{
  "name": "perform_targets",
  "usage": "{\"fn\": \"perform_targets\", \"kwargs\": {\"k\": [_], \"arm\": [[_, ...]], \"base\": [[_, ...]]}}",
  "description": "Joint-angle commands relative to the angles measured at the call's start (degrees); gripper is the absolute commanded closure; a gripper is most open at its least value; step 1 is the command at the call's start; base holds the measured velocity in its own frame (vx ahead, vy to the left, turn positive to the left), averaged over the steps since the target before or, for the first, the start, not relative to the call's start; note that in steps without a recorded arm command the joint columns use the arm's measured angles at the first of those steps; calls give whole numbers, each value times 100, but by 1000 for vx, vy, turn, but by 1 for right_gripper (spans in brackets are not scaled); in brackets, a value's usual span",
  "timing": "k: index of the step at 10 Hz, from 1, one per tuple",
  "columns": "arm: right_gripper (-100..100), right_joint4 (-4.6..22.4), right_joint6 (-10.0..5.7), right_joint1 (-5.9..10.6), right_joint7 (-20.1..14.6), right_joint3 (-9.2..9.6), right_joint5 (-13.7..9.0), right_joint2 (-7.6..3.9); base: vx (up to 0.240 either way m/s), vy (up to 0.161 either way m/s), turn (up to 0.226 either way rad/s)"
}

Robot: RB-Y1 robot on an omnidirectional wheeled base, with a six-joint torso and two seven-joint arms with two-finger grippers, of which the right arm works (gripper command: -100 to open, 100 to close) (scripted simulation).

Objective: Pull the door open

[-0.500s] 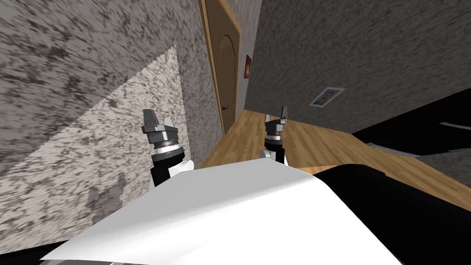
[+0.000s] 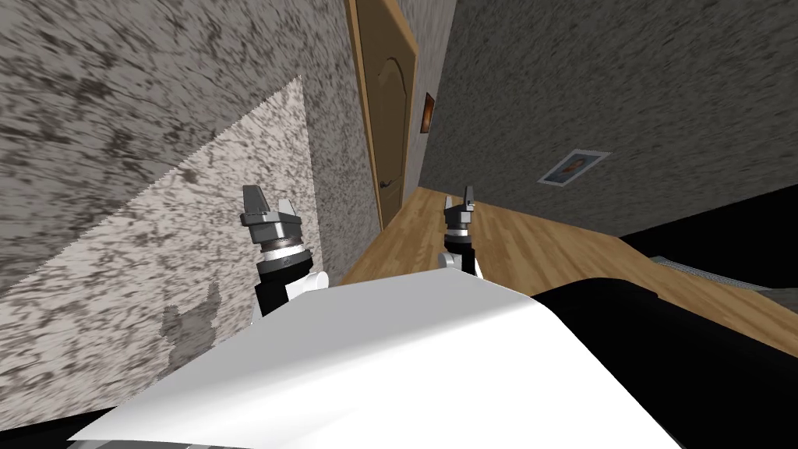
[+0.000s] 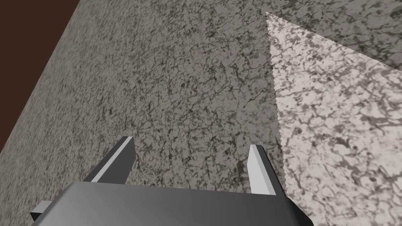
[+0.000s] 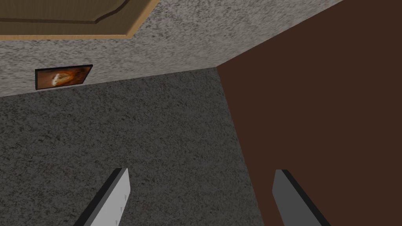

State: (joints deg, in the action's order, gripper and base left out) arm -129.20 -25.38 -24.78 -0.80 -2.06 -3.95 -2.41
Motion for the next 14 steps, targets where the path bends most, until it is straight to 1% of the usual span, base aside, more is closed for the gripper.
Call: {"fn": "perform_targets", "kwargs": {"k": [1, 3, 4, 9, 10, 14], "arm": [[-100, 162, -41, 50, -15, 22, 10, -27], [-100, 341, -73, 128, -34, 26, 15, -61], [-100, 519, -105, 206, -52, 30, 19, -95], [-100, 1070, -204, 445, -109, 44, 32, -185], [-100, 1303, -246, 547, -134, 50, 37, -222], [-100, 1824, -339, 773, -188, 62, 50, -297]], "base": [[85, -51, 108], [73, -40, 71], [95, -63, 151], [83, -58, 102], [115, -59, 175], [94, -80, 131]]}}
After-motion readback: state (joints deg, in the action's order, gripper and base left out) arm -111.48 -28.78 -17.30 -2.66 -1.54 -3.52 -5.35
